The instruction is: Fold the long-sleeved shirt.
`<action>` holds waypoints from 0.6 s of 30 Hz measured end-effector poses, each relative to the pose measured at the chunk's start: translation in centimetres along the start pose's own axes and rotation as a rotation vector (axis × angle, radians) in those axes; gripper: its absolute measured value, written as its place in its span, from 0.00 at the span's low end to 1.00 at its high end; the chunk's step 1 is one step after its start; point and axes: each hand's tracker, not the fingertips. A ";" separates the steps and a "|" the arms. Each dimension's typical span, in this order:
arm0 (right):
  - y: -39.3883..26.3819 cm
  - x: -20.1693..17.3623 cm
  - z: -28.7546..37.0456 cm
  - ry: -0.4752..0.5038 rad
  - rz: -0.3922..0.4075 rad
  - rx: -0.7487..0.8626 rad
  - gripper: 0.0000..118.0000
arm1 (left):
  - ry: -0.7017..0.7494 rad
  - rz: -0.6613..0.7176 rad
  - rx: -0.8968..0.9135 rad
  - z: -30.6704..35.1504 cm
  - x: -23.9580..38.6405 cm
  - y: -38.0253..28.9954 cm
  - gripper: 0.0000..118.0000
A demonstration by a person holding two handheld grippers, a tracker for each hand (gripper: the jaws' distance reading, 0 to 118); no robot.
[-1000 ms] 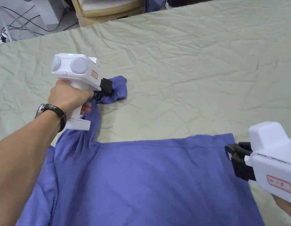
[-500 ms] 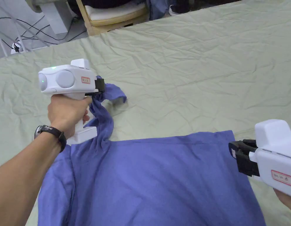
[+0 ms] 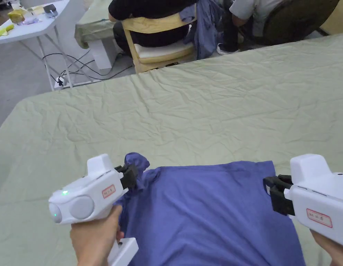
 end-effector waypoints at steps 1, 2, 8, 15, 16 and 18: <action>-0.2 -0.4 0.3 0.003 0.003 -0.001 0.00 | 0.005 0.048 -0.004 0.5 -0.4 -1.4 0.04; -0.4 -0.8 0.5 0.012 0.008 -0.001 0.00 | -0.004 0.069 -0.047 0.7 -0.9 -2.8 0.04; -1.2 -2.3 0.8 0.032 0.011 -0.011 0.00 | 0.047 0.153 -0.154 0.0 -3.0 -9.4 0.05; -1.9 -2.8 0.5 0.033 0.021 -0.038 0.01 | -0.018 0.118 -0.203 0.2 -3.2 -9.9 0.54; -2.1 -2.8 0.6 0.030 0.023 -0.042 0.01 | 0.014 0.063 -0.185 0.9 -2.8 -9.7 0.54; -2.4 -2.7 0.7 0.017 0.028 -0.045 0.01 | 0.038 -0.019 -0.178 2.5 -1.9 -9.0 0.54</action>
